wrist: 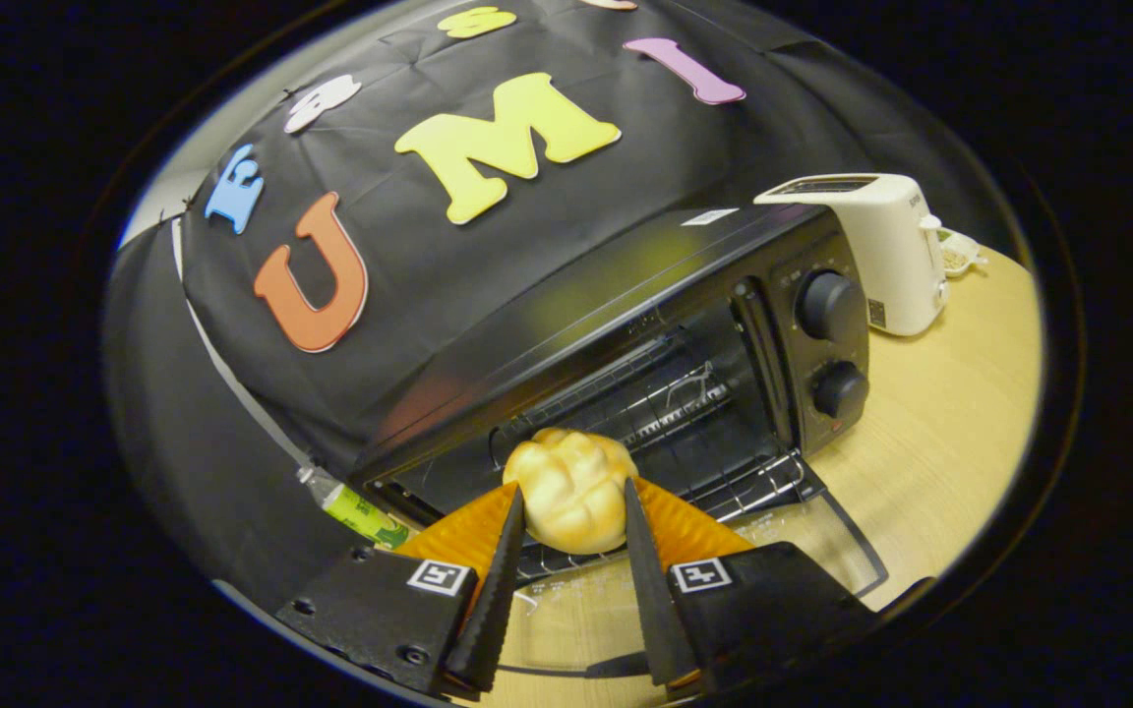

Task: Open the toaster oven, put the food inside, and close the toaster oven door.

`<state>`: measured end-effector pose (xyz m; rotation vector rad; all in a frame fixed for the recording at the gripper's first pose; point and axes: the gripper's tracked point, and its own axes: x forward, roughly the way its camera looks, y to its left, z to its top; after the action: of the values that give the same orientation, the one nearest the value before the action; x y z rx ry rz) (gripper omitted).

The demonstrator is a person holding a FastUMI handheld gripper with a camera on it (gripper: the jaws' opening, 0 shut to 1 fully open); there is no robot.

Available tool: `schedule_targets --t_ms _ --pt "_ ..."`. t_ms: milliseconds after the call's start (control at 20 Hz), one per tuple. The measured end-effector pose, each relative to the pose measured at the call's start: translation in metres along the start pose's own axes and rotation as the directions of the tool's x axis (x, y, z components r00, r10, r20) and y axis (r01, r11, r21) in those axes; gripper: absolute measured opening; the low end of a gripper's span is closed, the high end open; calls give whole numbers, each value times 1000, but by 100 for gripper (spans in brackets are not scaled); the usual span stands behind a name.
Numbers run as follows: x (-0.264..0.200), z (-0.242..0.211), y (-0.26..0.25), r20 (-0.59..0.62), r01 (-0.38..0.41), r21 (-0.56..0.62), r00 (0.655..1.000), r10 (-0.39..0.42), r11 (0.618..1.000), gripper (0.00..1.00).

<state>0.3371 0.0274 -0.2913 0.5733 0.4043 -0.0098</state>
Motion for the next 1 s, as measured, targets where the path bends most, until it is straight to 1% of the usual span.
schedule_targets --t_ms 200,350,450,600,650,800,900,1000 --pt "38 4 -7 -4 54 -66 998 -55 996 61" --pt "56 6 -9 5 77 -133 997 -77 988 61" --pt "61 4 -16 11 108 -159 994 -108 981 61" --pt "62 0 -15 2 113 -187 993 -115 976 70" --pt "60 0 -11 -6 103 -198 994 -106 975 74" --pt "49 4 -4 5 97 -208 995 -98 973 91" --pt "36 3 1 7 93 -233 996 -94 968 92" --pt "20 -6 2 -16 93 -275 995 -101 957 94"
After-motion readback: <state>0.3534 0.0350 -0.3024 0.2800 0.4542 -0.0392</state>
